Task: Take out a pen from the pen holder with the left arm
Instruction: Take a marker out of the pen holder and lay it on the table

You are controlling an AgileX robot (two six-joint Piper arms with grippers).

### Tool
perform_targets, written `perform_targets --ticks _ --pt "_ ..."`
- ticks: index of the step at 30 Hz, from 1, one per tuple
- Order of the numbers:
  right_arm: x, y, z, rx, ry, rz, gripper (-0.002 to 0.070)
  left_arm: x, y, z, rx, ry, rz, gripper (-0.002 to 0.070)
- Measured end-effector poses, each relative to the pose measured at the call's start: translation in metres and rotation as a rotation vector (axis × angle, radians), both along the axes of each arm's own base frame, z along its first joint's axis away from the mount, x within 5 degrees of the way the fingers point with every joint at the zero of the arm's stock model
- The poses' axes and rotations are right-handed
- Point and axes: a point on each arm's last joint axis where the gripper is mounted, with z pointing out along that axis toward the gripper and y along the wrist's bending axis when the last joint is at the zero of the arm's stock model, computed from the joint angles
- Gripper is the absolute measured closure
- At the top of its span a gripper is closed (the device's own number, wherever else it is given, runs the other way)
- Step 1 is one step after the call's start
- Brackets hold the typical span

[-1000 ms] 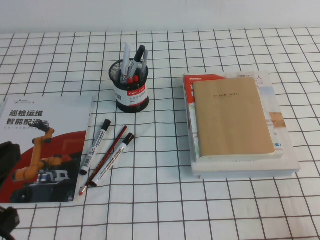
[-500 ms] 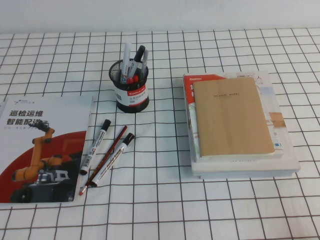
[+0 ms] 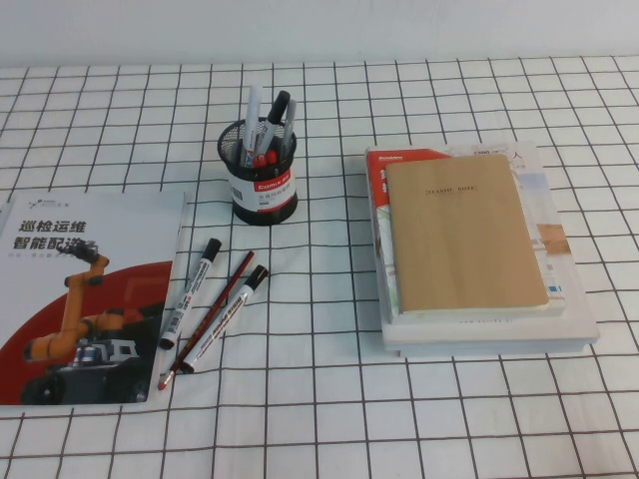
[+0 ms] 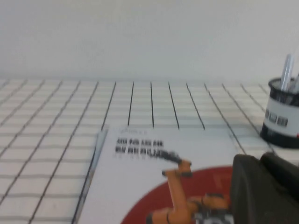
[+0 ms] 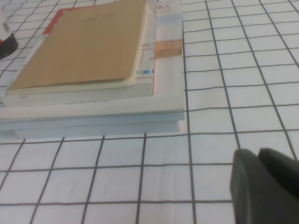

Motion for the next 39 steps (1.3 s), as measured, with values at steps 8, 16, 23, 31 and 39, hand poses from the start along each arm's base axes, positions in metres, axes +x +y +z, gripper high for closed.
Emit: perform_targets --ticks 8,16,23,31,39 --pt "0.000 0.000 0.000 0.000 0.000 0.000 0.0691 -0.004 -0.001 -0.023 -0.011 0.252 -0.004 0.0676" --pt "0.000 0.000 0.000 0.000 0.000 0.000 0.0691 -0.005 -0.001 -0.025 -0.015 0.276 -0.004 0.0677" --pt "0.000 0.000 0.000 0.000 0.000 0.000 0.0691 -0.005 -0.001 -0.025 -0.014 0.281 -0.004 0.0677" --pt "0.000 0.000 0.000 0.000 0.000 0.000 0.0691 -0.005 -0.001 -0.025 -0.014 0.282 -0.004 0.0677" --pt "0.000 0.000 0.000 0.000 0.000 0.000 0.0691 -0.005 -0.001 -0.025 -0.014 0.282 -0.004 0.0677"
